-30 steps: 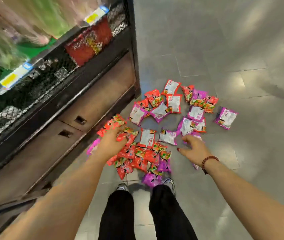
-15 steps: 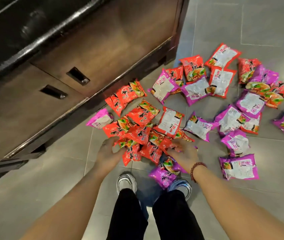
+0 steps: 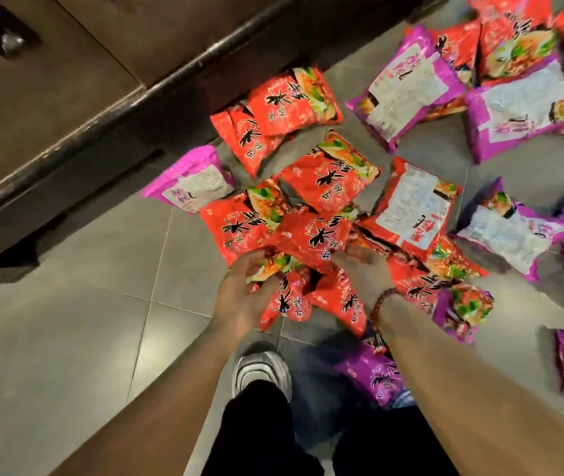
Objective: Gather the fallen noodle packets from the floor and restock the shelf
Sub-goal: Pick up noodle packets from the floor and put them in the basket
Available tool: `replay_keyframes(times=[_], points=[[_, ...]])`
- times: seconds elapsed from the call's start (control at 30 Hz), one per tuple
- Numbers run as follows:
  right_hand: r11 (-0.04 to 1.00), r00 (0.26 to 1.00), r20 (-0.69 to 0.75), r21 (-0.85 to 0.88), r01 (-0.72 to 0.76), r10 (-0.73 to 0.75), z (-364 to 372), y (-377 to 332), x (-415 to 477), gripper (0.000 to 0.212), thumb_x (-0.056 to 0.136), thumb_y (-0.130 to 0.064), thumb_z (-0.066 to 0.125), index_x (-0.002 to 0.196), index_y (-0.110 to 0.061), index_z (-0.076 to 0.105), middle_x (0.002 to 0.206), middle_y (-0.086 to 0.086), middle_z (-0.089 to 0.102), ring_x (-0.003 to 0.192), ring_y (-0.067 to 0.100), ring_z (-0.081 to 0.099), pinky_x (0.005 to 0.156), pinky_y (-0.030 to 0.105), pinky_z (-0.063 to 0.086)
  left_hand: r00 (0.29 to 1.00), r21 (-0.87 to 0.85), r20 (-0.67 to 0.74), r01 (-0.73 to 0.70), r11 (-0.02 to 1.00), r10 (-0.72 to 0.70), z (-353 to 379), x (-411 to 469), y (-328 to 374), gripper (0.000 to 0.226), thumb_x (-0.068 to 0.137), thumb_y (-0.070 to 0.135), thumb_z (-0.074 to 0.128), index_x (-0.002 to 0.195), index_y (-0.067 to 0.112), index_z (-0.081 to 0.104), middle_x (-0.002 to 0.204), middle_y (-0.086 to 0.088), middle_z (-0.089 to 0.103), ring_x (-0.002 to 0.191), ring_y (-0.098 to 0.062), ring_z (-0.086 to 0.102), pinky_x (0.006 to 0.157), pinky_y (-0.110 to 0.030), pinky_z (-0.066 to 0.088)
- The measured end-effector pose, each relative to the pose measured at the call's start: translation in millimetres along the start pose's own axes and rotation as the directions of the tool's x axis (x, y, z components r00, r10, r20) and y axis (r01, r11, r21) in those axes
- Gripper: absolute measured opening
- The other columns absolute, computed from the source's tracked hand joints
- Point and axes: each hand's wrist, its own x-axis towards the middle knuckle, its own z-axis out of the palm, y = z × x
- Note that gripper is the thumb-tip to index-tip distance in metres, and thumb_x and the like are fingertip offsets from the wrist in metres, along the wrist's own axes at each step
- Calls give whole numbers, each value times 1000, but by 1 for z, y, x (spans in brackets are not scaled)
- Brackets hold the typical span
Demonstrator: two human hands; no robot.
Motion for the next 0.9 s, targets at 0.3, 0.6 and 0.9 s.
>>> replay_keyframes(times=[0.3,0.6,0.9], points=[[972,975,-68,123,-200,209,48,-7,49,45,81,-41,74,105,-7,56,95,2,58,87,23,57,76,36,46,998,-40,-31,45,998,-46,1,19,-38,32,90,9,67,120,12,59,117,-1,63,109,-15,58,73,-6,44],[991,992,-124,130,-10,26,38,3,15,17,85,-15,70,101,-9,68,88,4,71,77,20,66,70,32,55,965,-323,104,263,909,-242,16,-4,-11,45,79,26,76,121,15,63,118,-2,68,111,-18,63,101,-36,47],[971,962,134,17,237,-237,37,21,-77,21,81,-3,72,65,-15,65,50,-15,58,49,-4,52,53,14,41,905,-706,56,335,624,-422,17,-23,25,40,81,8,74,118,5,63,104,-19,71,80,-32,70,74,-47,55]])
